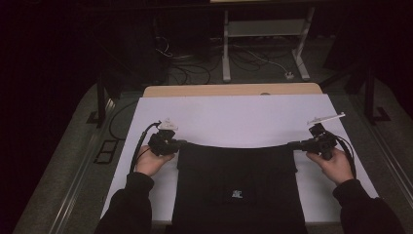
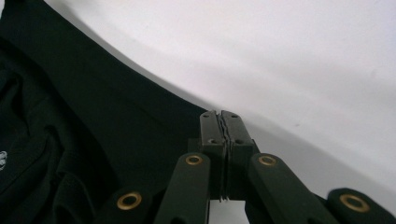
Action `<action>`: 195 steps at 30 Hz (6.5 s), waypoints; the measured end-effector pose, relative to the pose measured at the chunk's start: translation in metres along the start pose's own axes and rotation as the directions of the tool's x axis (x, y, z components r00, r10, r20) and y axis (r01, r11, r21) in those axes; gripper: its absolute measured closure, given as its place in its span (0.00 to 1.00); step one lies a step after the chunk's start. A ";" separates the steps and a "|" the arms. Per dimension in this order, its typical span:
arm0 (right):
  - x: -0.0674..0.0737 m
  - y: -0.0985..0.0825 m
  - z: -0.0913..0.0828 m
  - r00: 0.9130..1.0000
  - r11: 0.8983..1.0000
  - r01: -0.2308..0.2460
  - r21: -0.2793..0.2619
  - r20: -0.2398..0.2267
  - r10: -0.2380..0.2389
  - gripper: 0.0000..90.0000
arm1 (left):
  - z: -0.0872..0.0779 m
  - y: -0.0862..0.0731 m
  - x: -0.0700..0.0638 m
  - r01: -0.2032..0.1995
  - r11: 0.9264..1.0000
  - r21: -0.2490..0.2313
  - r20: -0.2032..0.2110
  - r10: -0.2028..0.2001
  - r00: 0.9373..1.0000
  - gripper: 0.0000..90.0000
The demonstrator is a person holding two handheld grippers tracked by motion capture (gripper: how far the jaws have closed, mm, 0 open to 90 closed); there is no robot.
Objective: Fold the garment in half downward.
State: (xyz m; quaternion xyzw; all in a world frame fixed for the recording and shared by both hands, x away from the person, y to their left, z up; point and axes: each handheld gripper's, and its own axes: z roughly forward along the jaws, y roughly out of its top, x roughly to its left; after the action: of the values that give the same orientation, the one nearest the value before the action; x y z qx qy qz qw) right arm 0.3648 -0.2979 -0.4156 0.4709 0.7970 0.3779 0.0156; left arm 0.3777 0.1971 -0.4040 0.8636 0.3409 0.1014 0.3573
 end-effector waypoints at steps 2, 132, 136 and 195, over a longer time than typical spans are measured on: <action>-0.003 0.003 -0.002 1.000 1.000 0.000 -0.011 0.001 0.000 0.97 | -0.001 0.004 0.001 0.001 1.000 0.004 -0.009 -0.001 1.000 0.95; -0.078 0.095 0.059 0.991 0.996 -0.089 0.009 0.102 0.088 0.96 | 0.070 0.072 0.082 0.125 0.988 0.095 -0.143 -0.110 0.983 0.94; -0.079 0.094 0.062 0.990 0.995 -0.102 0.004 0.099 0.101 0.95 | 0.074 0.069 0.082 0.133 0.986 0.105 -0.140 -0.118 0.983 0.94; 0.014 0.091 0.013 0.996 0.984 0.073 -0.159 -0.041 -0.081 0.00 | 0.025 0.079 0.012 0.078 0.992 -0.099 0.191 -0.058 0.980 0.00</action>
State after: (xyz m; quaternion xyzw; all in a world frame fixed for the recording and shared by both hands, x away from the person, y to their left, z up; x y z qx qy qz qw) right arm 0.4292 -0.2549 -0.3647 0.4280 0.7824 0.4498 0.0486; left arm 0.4375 0.1506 -0.3686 0.8369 0.3291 0.0250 0.4366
